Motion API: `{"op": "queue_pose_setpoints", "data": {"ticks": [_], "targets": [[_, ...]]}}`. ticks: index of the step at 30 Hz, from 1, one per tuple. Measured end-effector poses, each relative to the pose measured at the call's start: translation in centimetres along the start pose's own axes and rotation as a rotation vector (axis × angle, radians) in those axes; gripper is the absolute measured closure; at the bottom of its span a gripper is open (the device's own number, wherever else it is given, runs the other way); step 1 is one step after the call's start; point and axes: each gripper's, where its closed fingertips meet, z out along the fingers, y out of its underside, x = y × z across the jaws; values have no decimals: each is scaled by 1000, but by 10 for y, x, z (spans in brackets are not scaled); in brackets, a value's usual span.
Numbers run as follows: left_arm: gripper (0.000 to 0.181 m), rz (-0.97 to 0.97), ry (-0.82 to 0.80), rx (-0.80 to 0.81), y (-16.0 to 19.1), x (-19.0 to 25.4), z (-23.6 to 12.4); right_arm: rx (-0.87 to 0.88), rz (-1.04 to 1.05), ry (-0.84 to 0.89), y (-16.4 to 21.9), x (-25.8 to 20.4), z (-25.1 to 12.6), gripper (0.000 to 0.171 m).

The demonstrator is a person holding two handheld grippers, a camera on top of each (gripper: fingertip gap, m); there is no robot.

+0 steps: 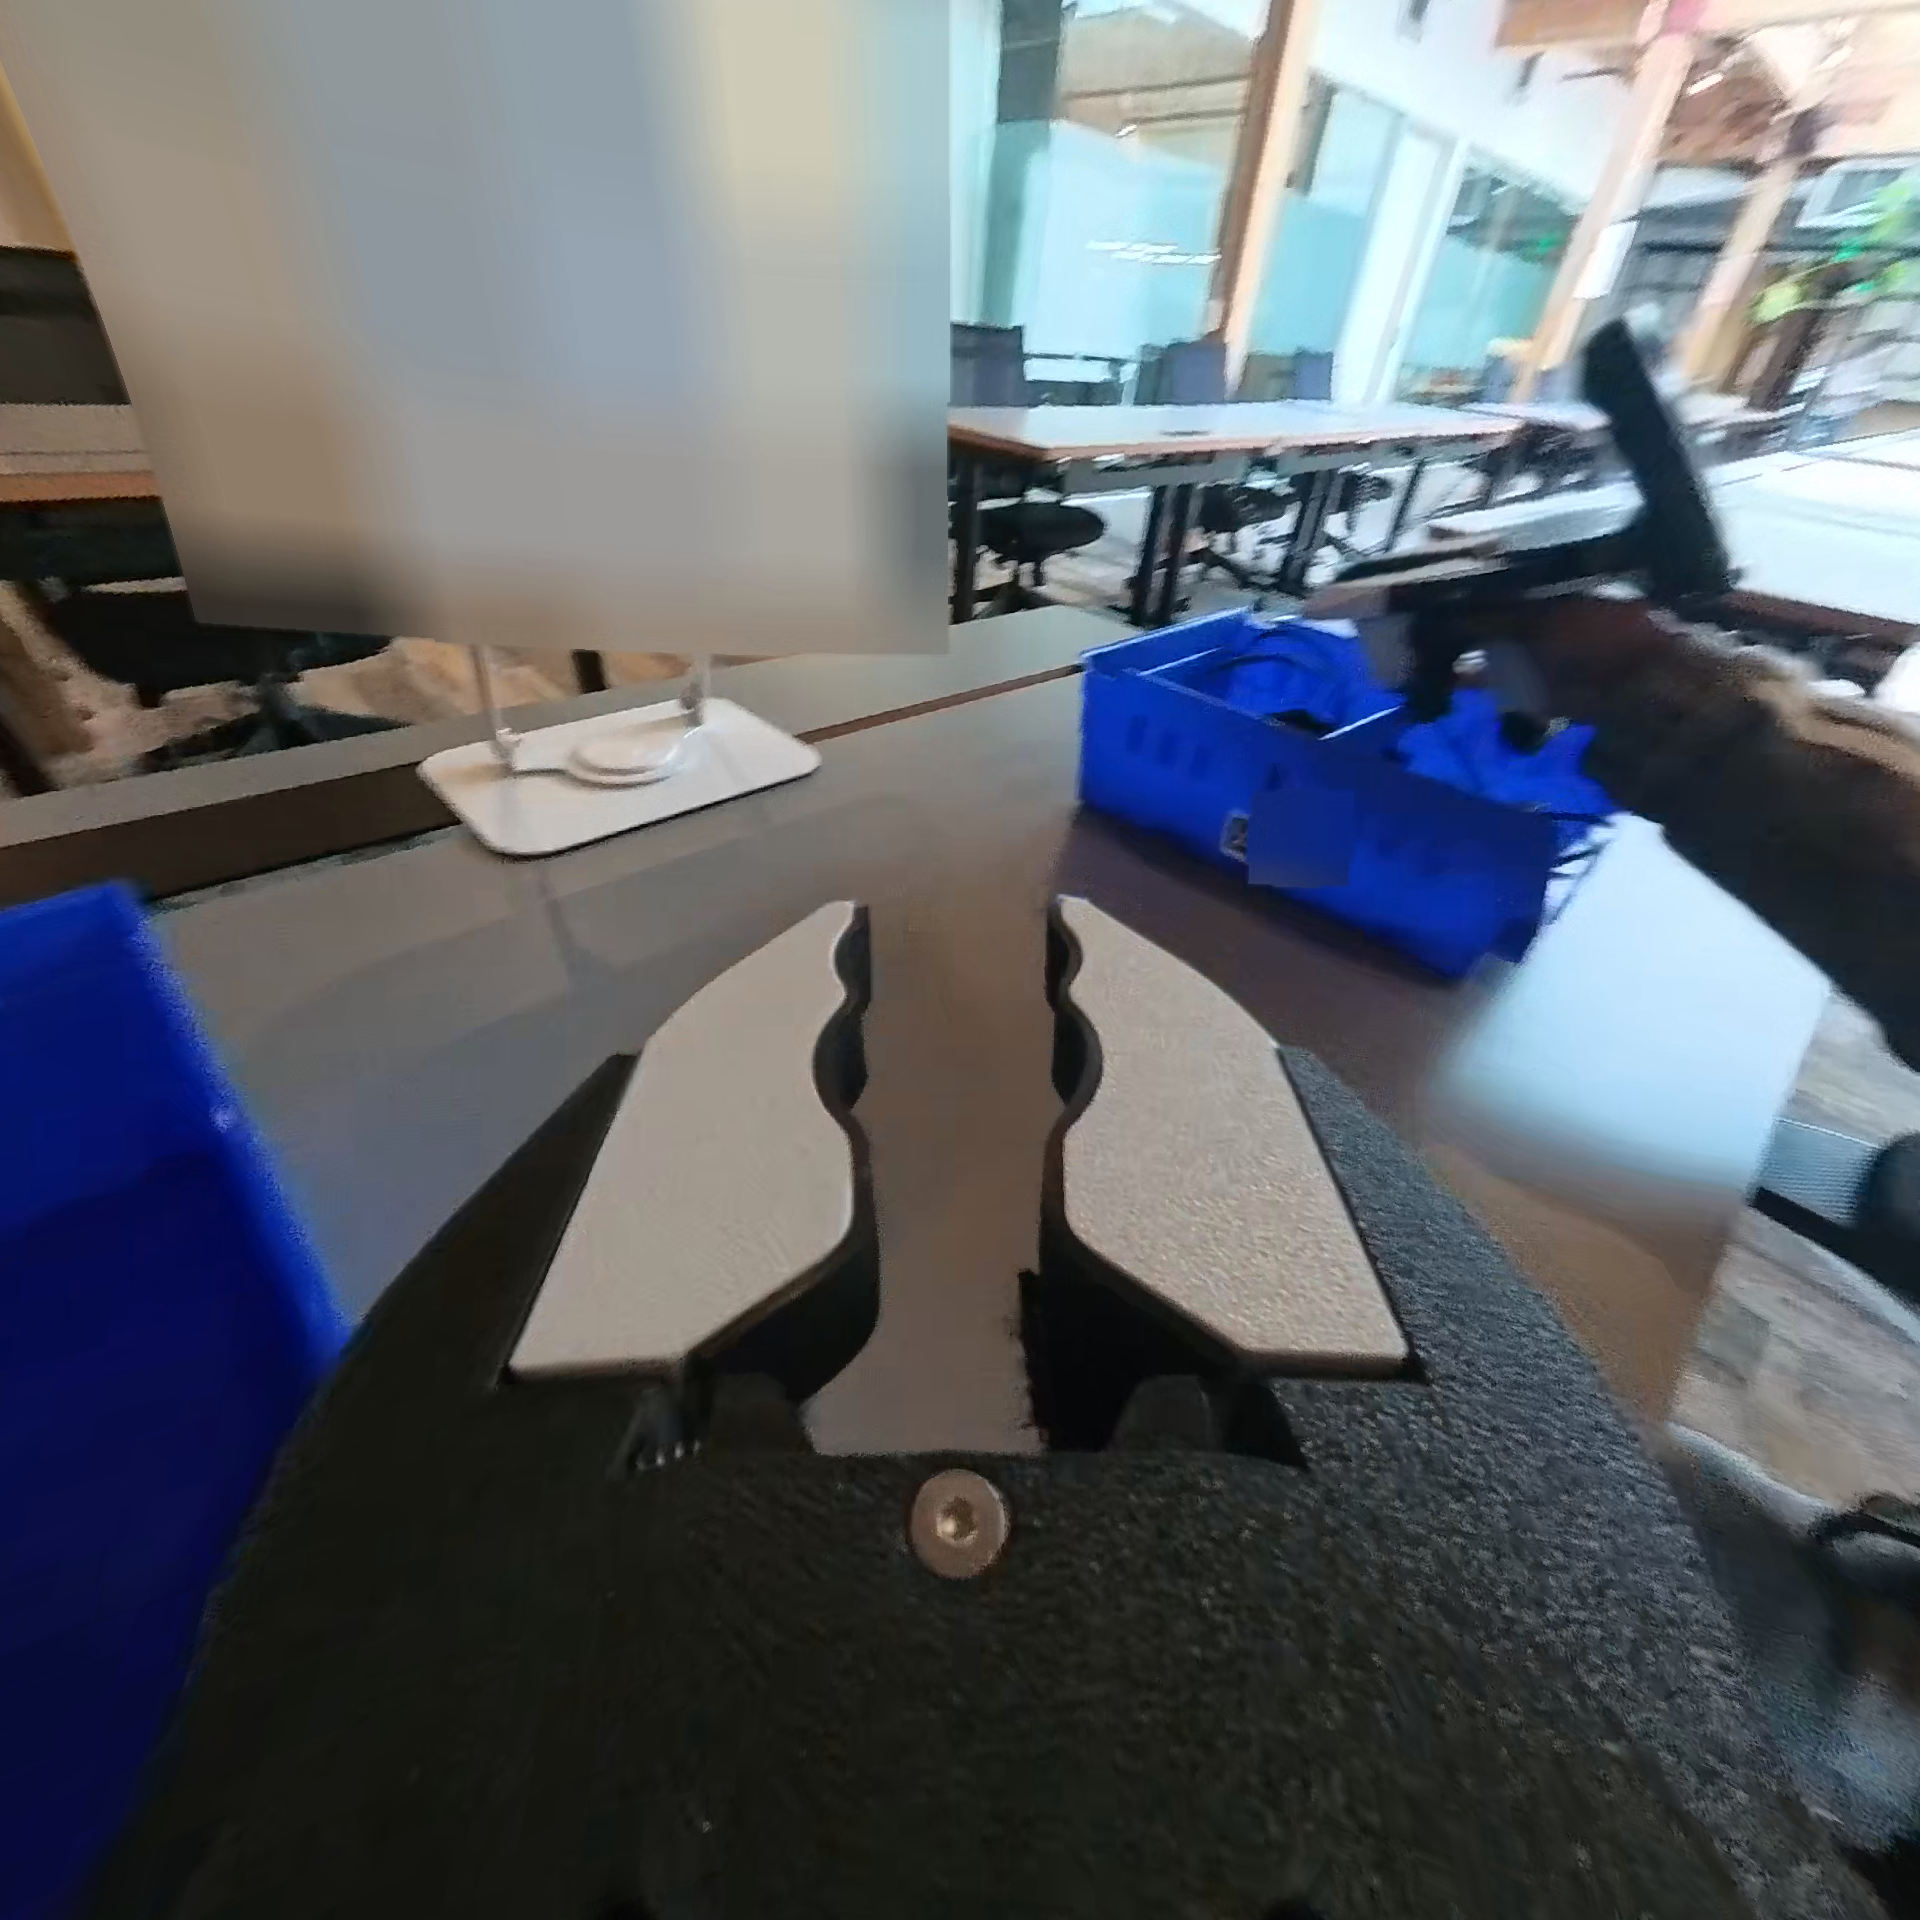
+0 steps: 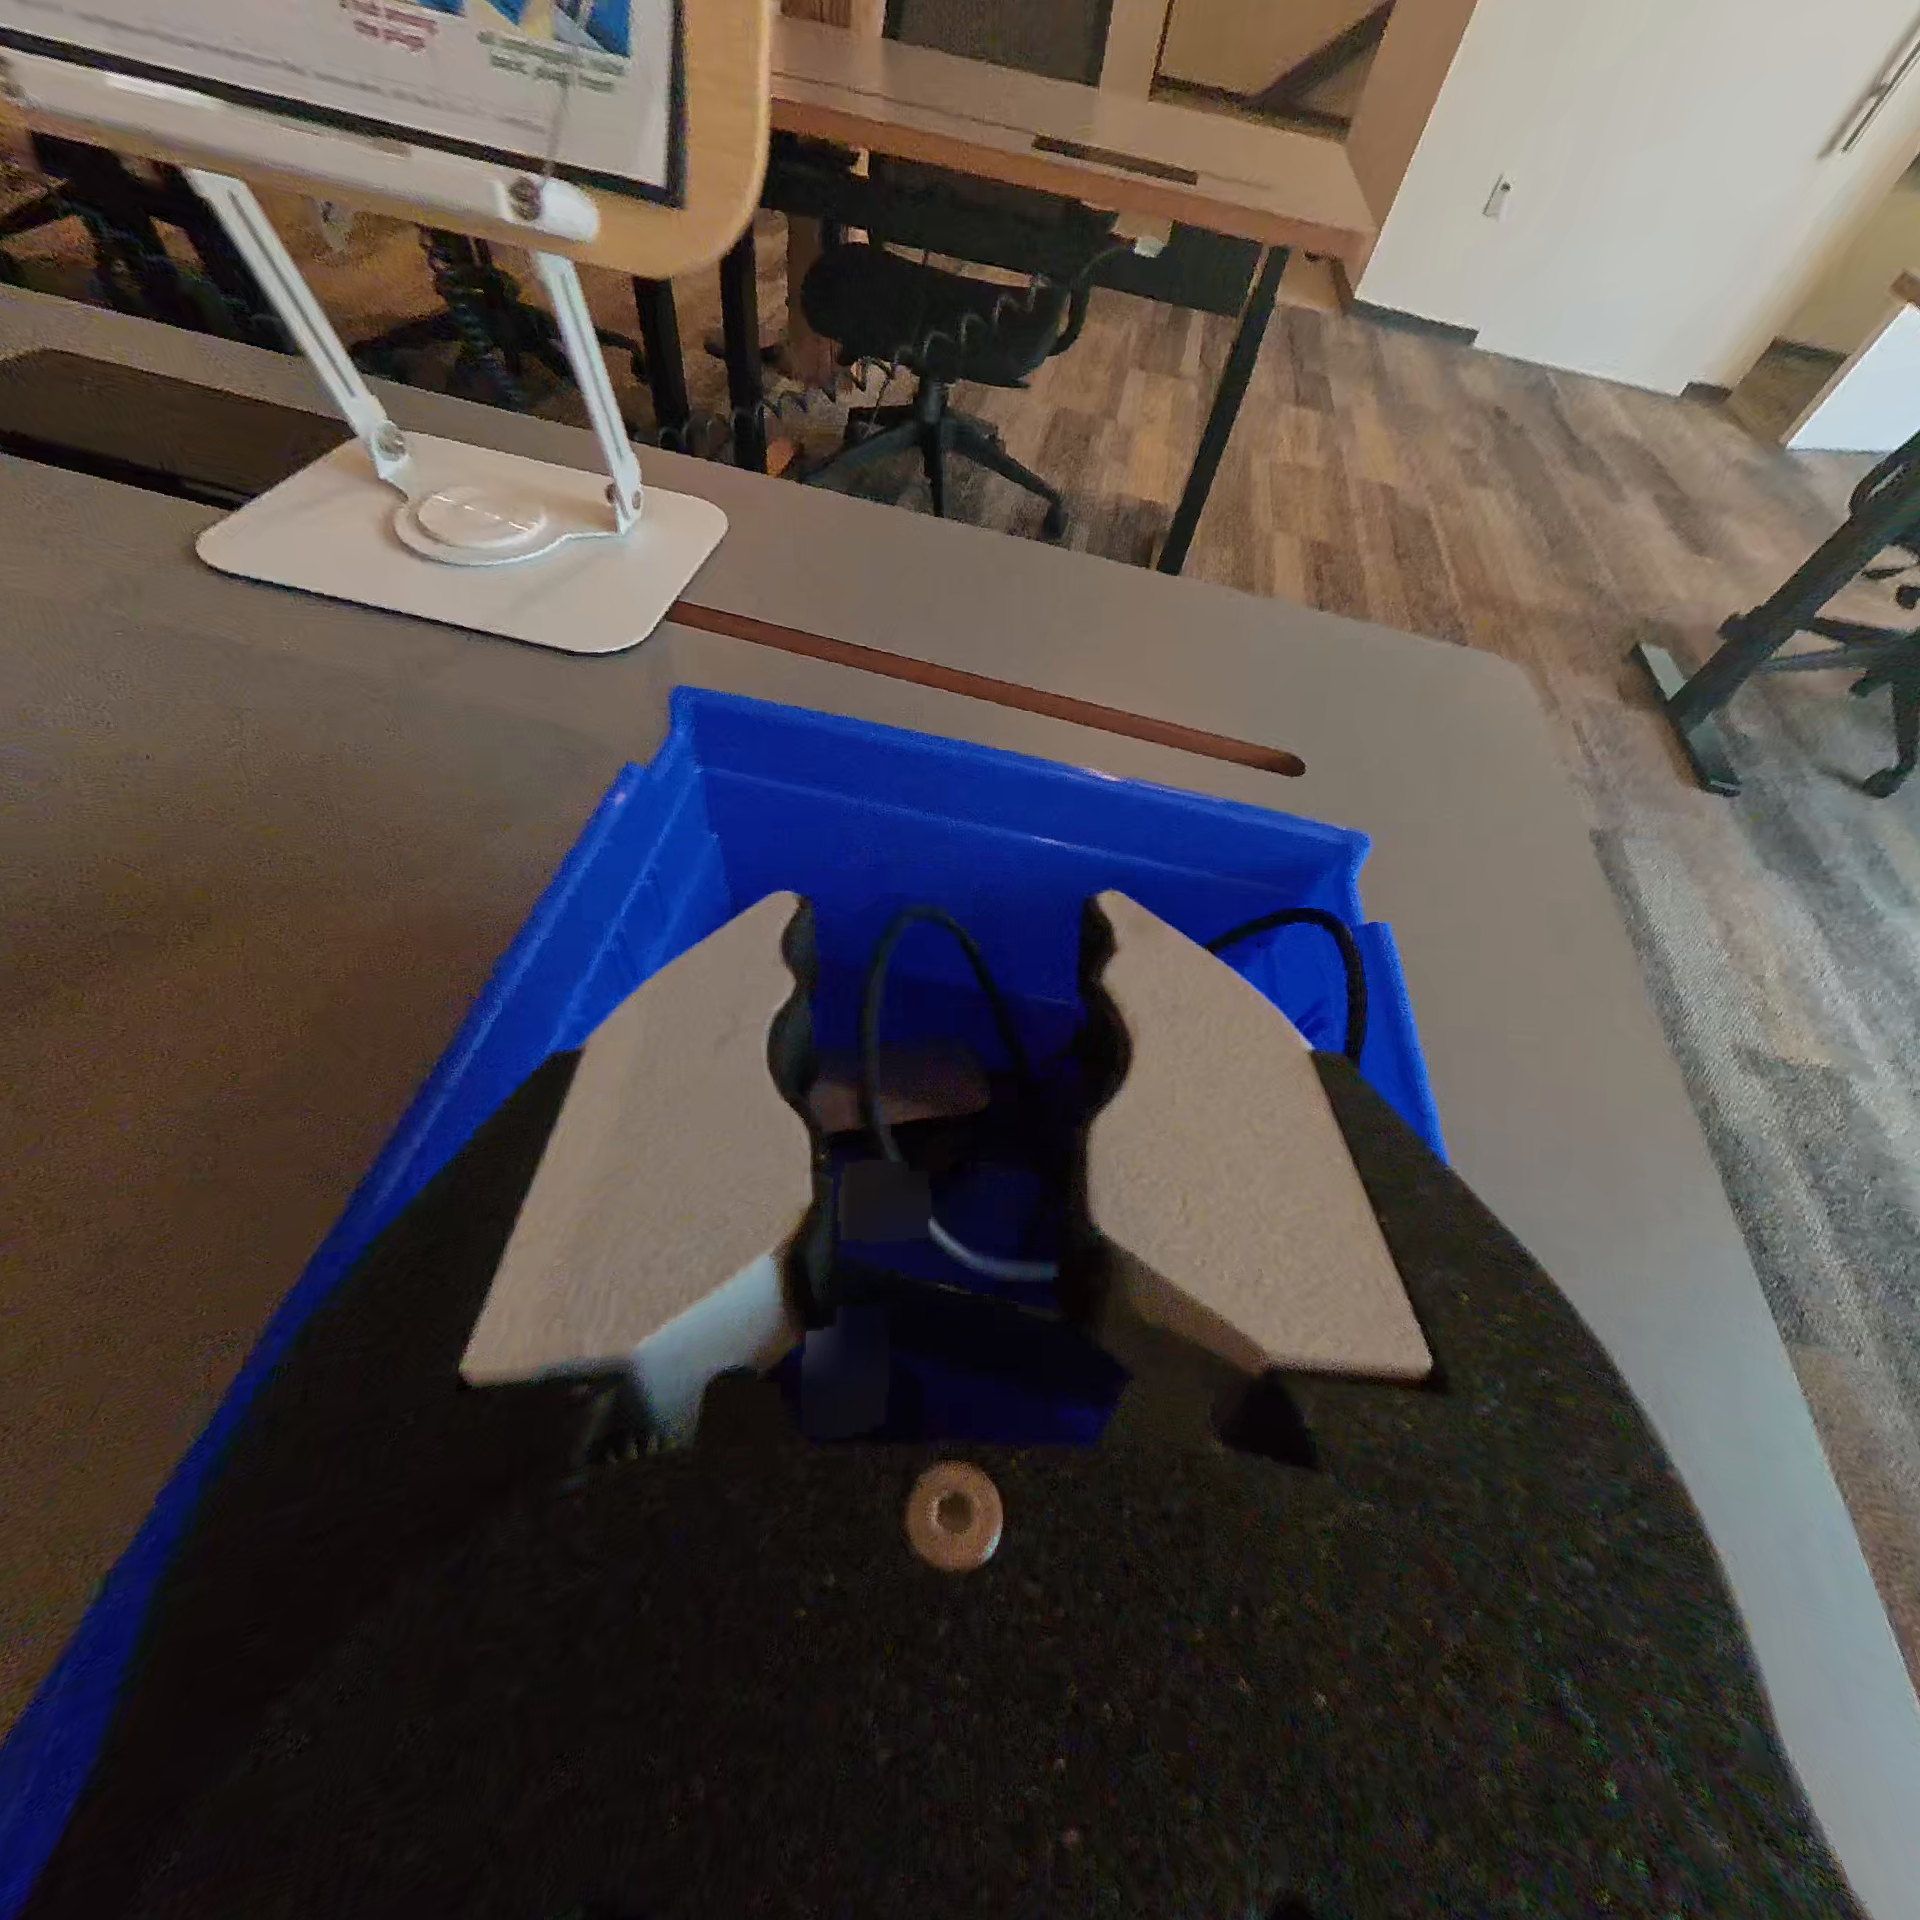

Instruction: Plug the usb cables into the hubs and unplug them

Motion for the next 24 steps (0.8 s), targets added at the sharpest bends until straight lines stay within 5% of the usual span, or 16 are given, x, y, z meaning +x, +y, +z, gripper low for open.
{"op": "queue_pose_setpoints", "data": {"ticks": [6, 13, 19, 24], "targets": [[121, 37, -237, -44, 3, -32, -4, 103, -23, -12, -21, -28, -40, 104], [115, 111, -624, -137, -1, -82, -50, 179, -35, -5, -28, -58, -100, 103], [41, 68, -790, -136, -12, -115, -97, 156, -64, -10, -20, -66, -119, 76], [41, 54, -822, 12, -33, -125, -134, 179, -91, 31, -23, -59, -131, 79]]}}
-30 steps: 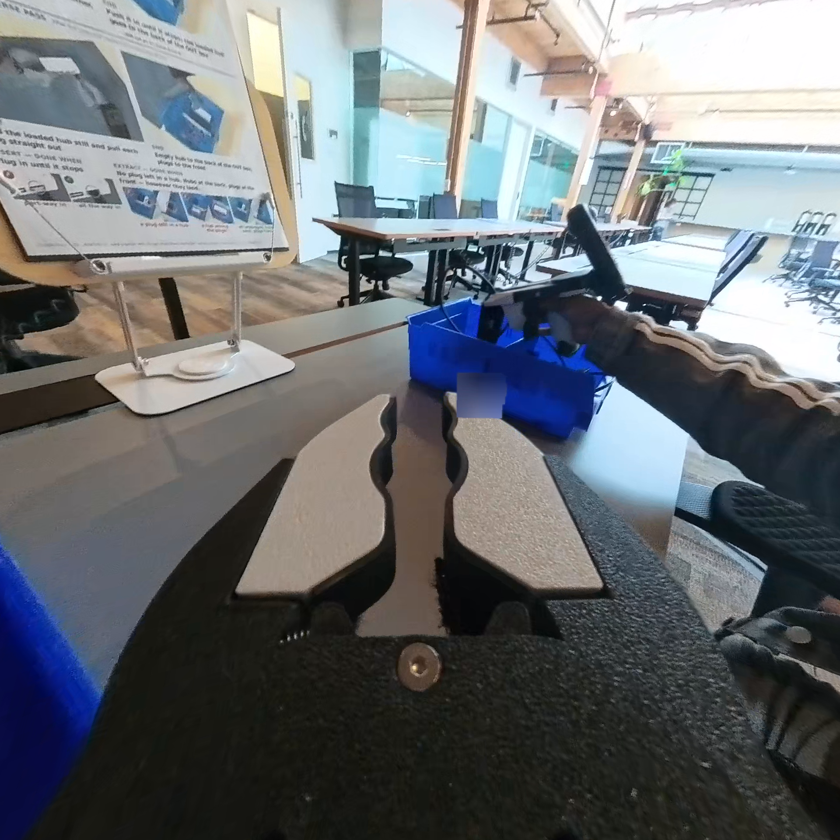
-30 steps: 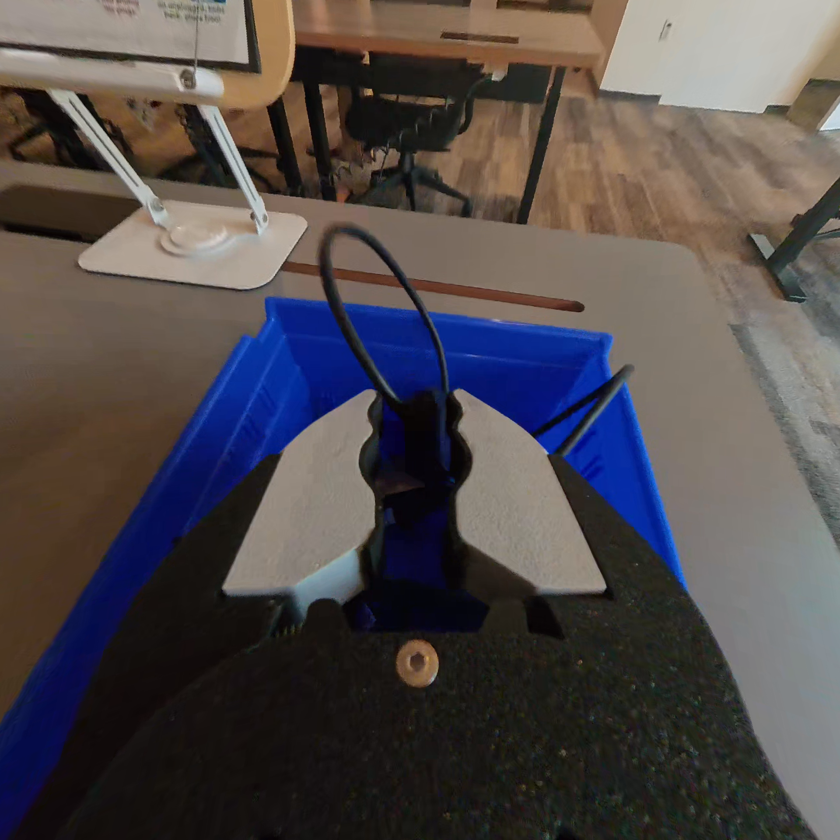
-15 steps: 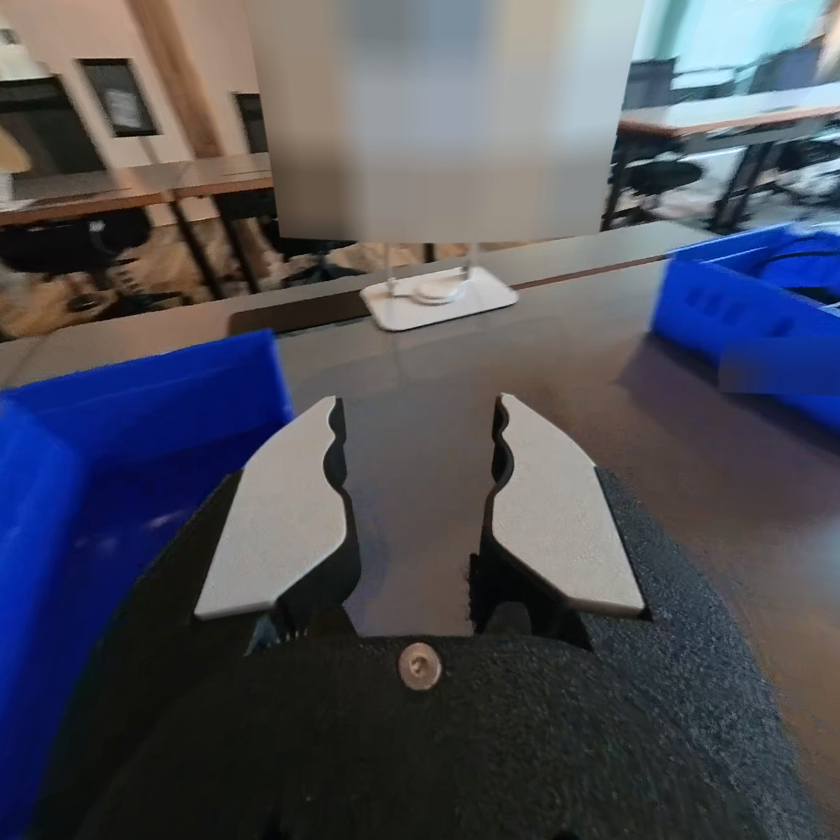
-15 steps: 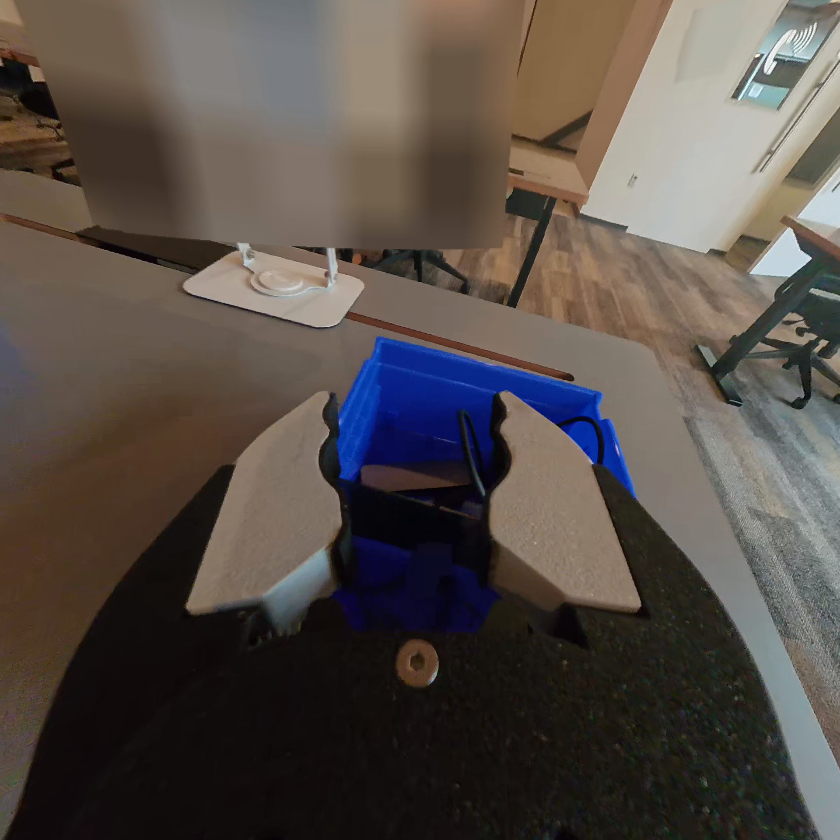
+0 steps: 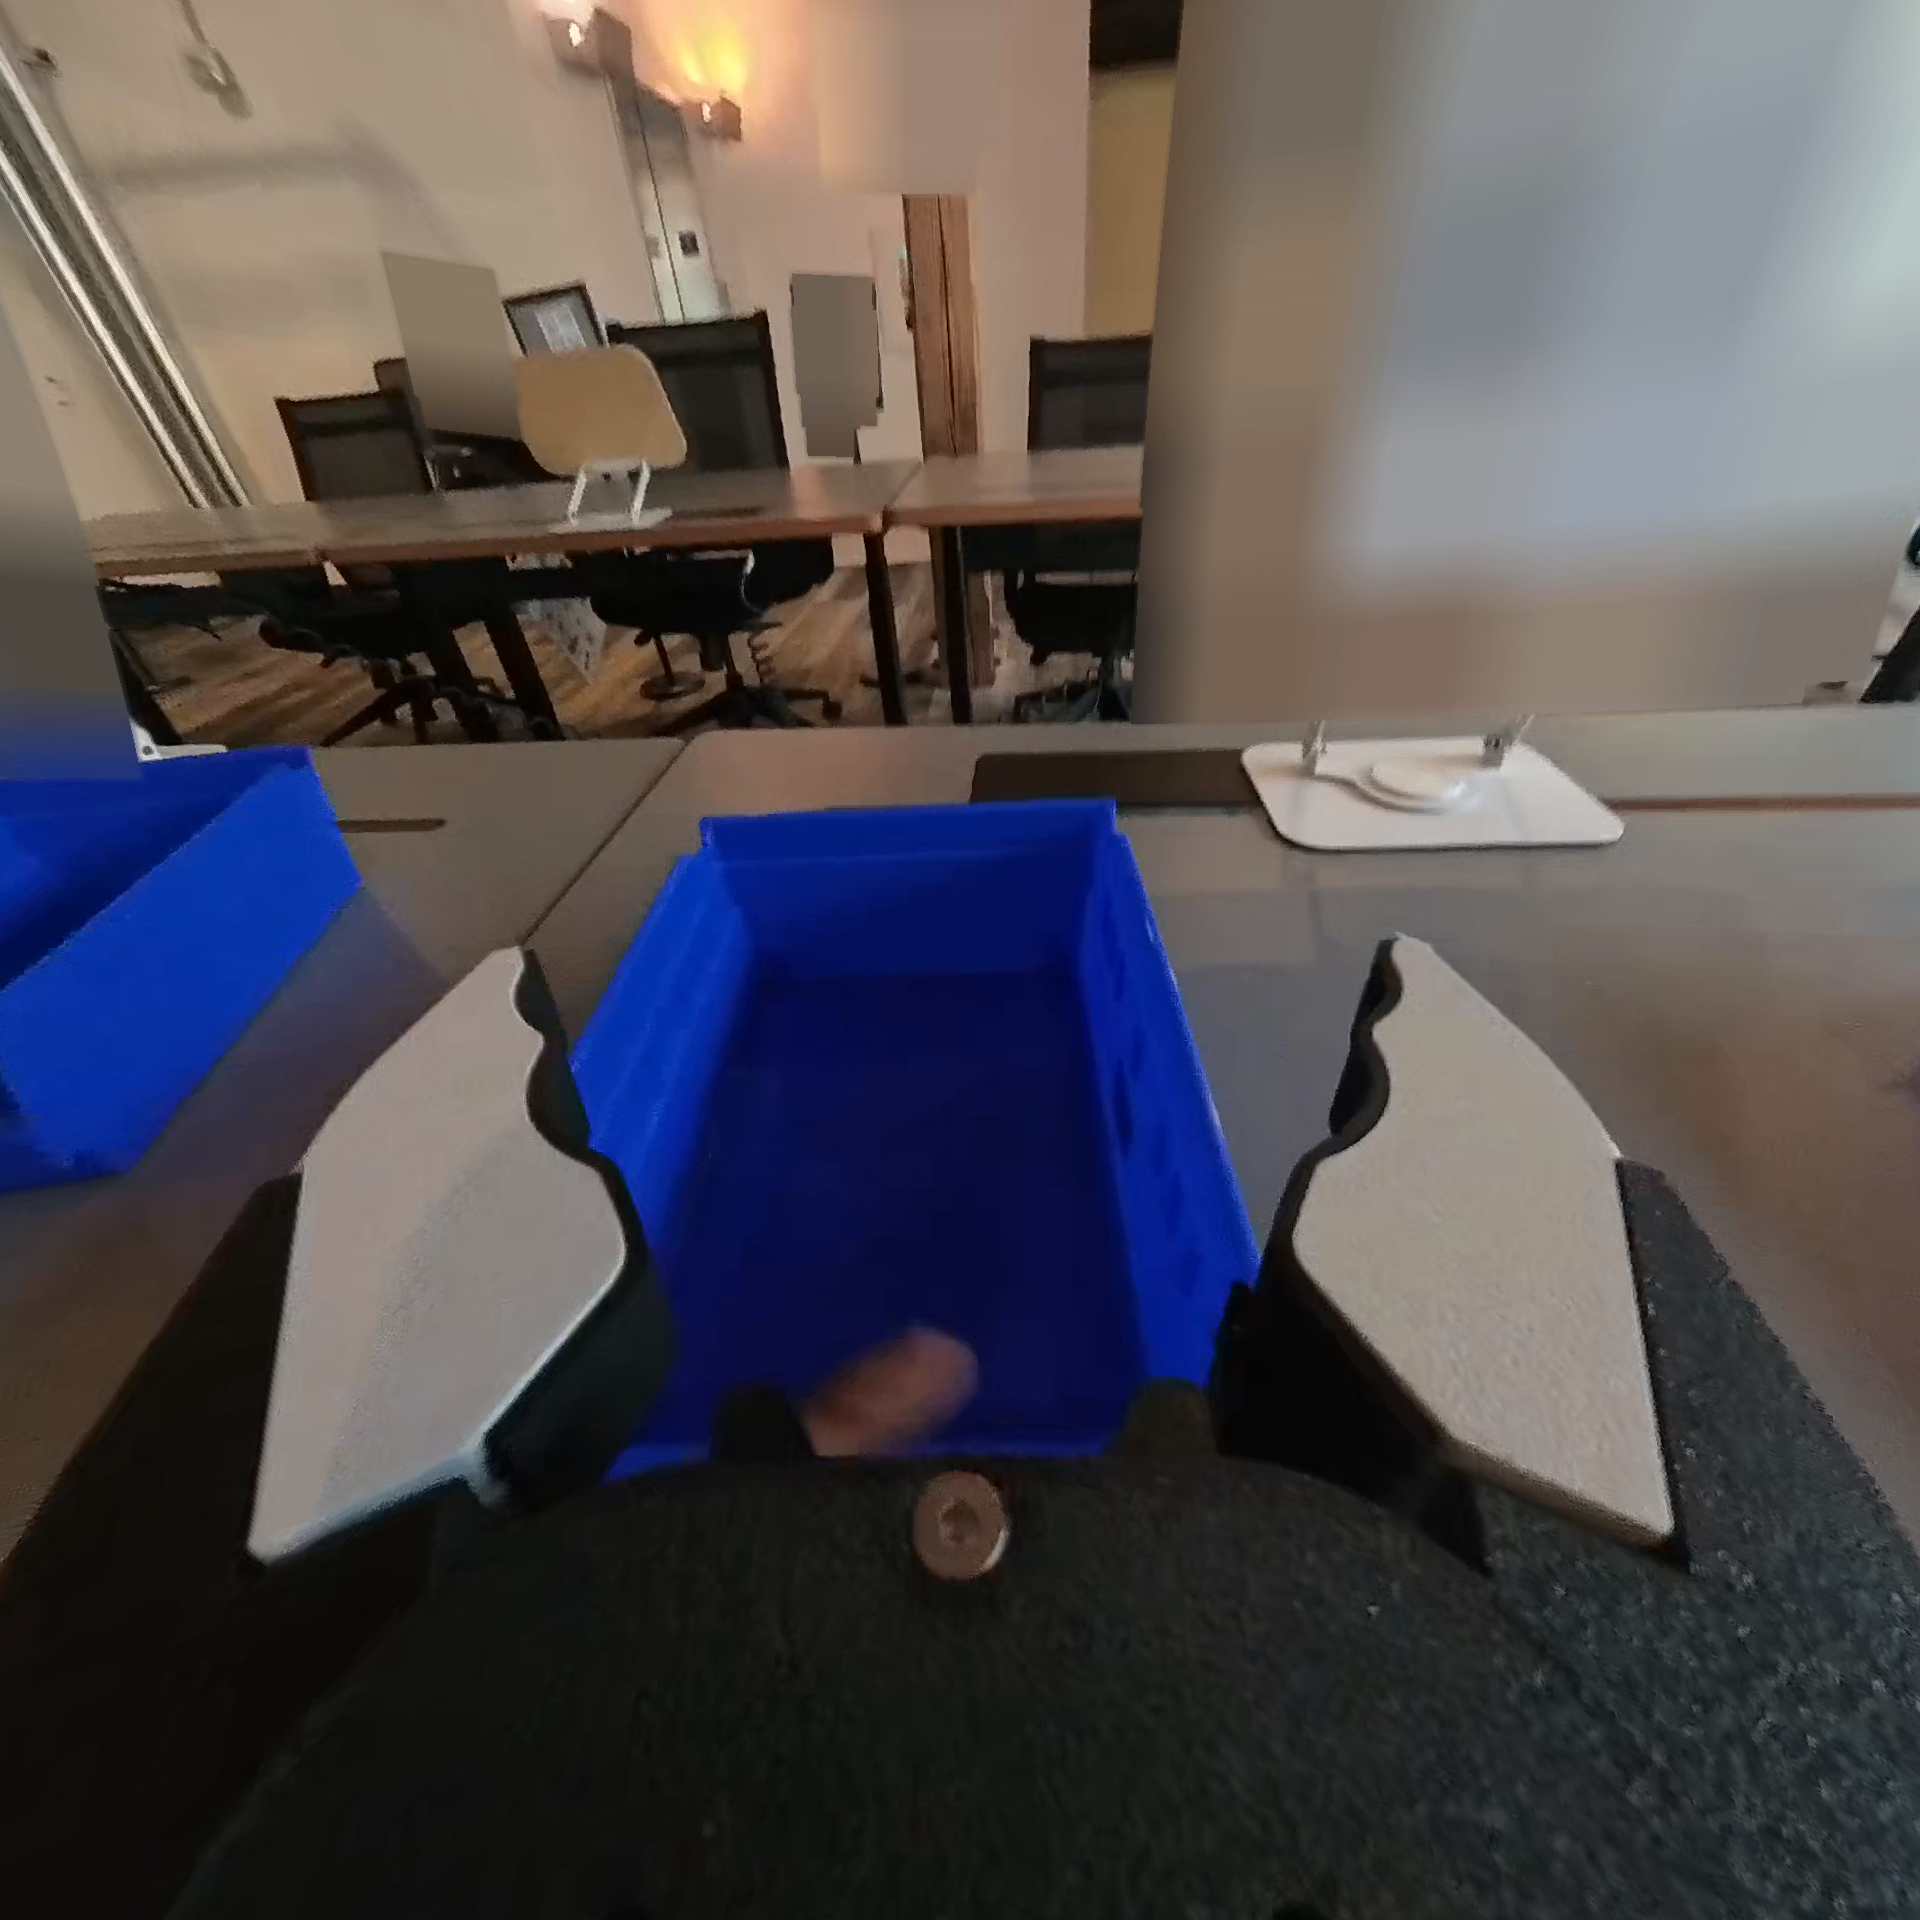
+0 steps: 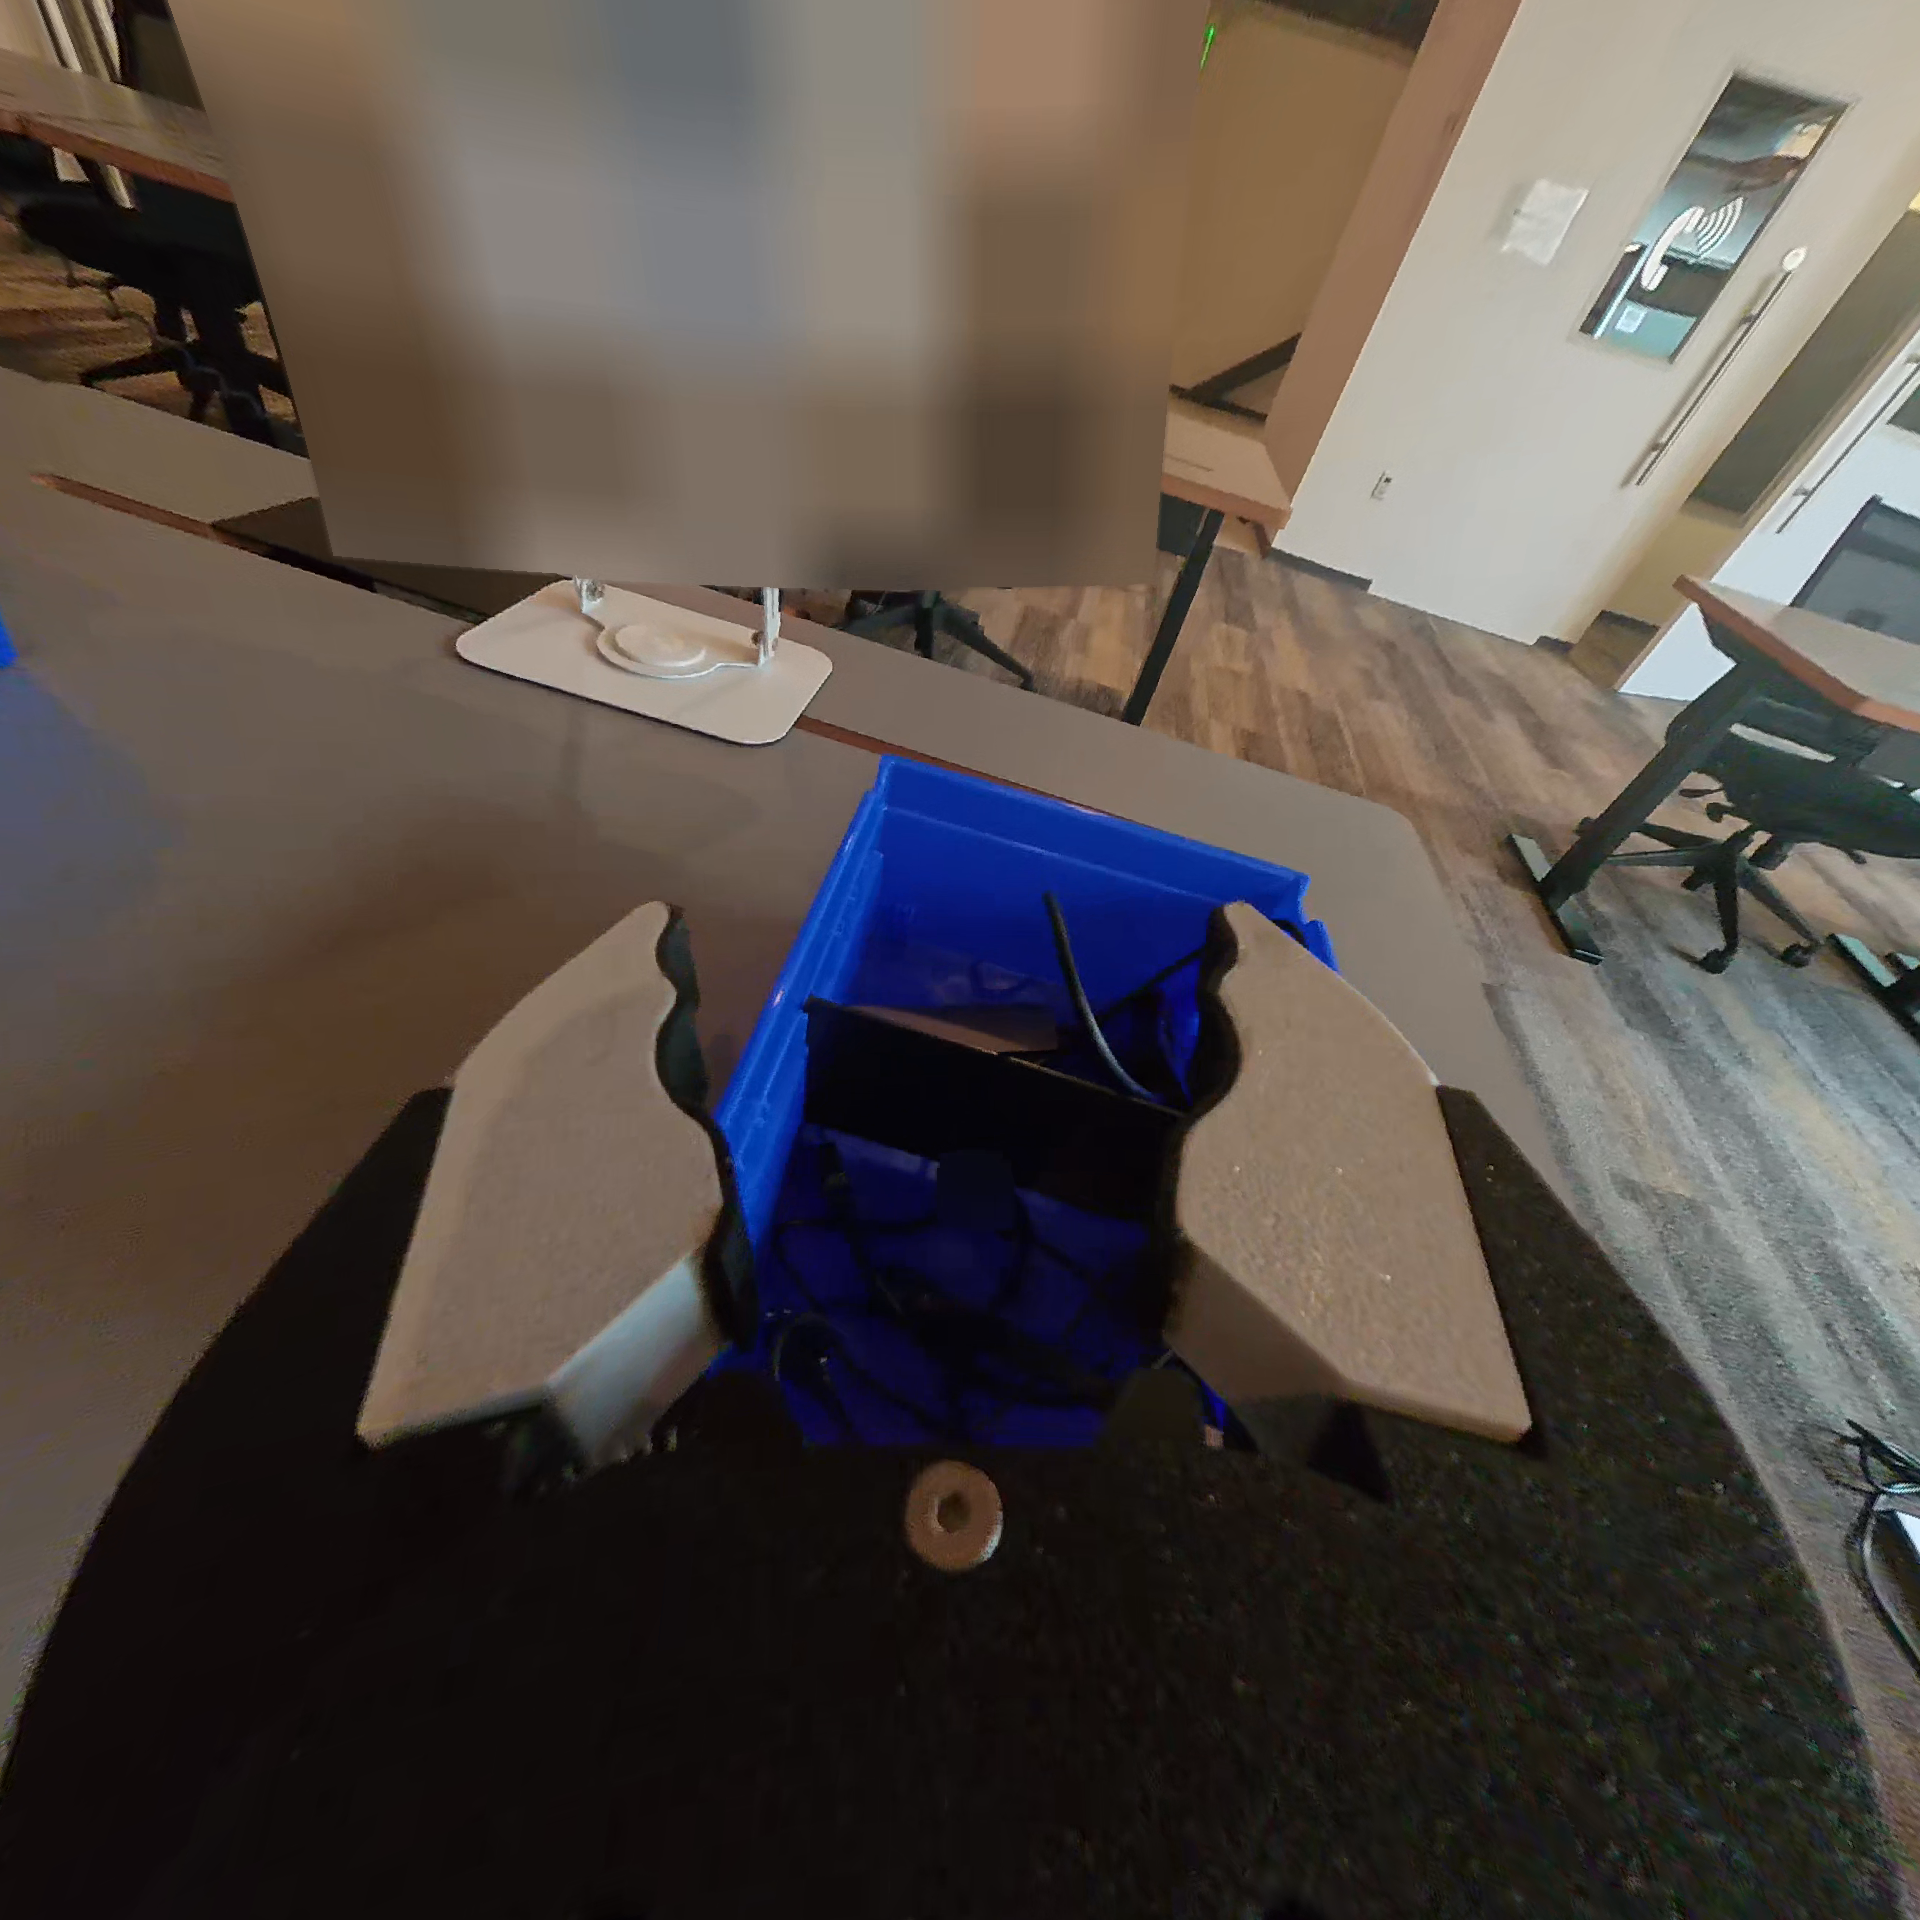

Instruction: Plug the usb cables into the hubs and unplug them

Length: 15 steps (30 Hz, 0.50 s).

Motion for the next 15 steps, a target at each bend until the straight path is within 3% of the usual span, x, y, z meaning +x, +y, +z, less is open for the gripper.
{"op": "queue_pose_setpoints", "data": {"ticks": [8, 15], "targets": [[74, 112, 60, 21, -1, -1, -10, 21, -46, 62, -8, 6, -11, 80], [103, 200, 30, -39, 10, 3, -6, 37, -48, 62, -14, 4, -17, 93]]}}
